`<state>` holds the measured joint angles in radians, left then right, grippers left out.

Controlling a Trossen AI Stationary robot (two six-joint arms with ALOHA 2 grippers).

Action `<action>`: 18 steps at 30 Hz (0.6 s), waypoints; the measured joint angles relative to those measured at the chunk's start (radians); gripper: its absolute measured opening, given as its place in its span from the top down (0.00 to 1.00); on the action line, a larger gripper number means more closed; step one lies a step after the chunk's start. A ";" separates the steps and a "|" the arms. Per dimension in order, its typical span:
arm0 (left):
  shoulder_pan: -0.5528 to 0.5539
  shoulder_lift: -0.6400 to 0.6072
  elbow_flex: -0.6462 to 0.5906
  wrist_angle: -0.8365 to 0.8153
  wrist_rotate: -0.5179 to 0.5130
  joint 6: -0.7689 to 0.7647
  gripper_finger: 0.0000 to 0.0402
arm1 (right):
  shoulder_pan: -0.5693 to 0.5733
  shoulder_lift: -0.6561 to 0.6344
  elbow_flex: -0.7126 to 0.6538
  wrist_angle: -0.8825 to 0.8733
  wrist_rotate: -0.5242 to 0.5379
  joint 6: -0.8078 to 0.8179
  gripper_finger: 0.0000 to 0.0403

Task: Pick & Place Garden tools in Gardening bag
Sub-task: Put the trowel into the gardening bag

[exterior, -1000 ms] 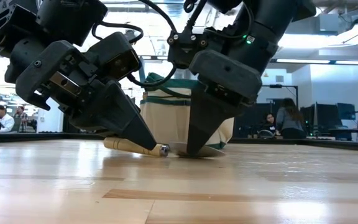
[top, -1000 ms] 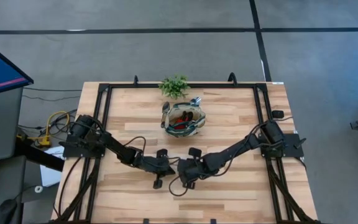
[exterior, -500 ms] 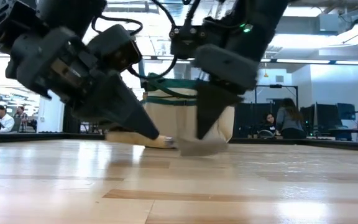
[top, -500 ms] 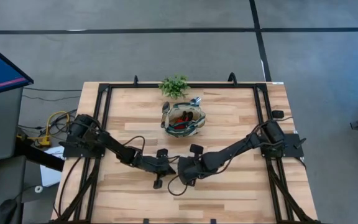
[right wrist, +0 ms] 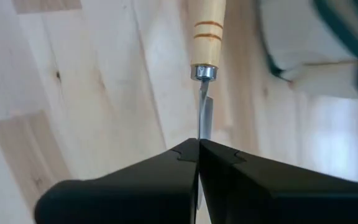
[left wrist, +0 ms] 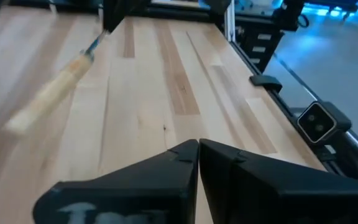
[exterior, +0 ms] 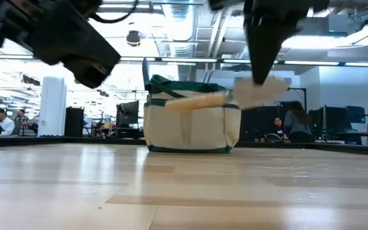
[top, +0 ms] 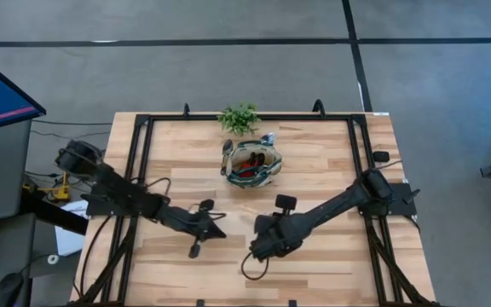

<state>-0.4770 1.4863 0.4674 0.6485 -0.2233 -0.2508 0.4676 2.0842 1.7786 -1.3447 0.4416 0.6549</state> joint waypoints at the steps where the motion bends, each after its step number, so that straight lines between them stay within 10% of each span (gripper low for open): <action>1: -0.007 -0.026 -0.016 -0.002 -0.012 -0.001 0.99 | 0.005 0.000 0.026 -0.038 0.001 0.007 1.00; 18: -0.040 -0.185 -0.146 -0.002 -0.092 -0.046 0.99 | -0.060 -0.033 0.255 -0.215 0.006 -0.135 1.00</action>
<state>-0.5169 1.3014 0.3214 0.6469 -0.3151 -0.2966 0.4080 2.0508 2.0340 -1.5599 0.4472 0.5198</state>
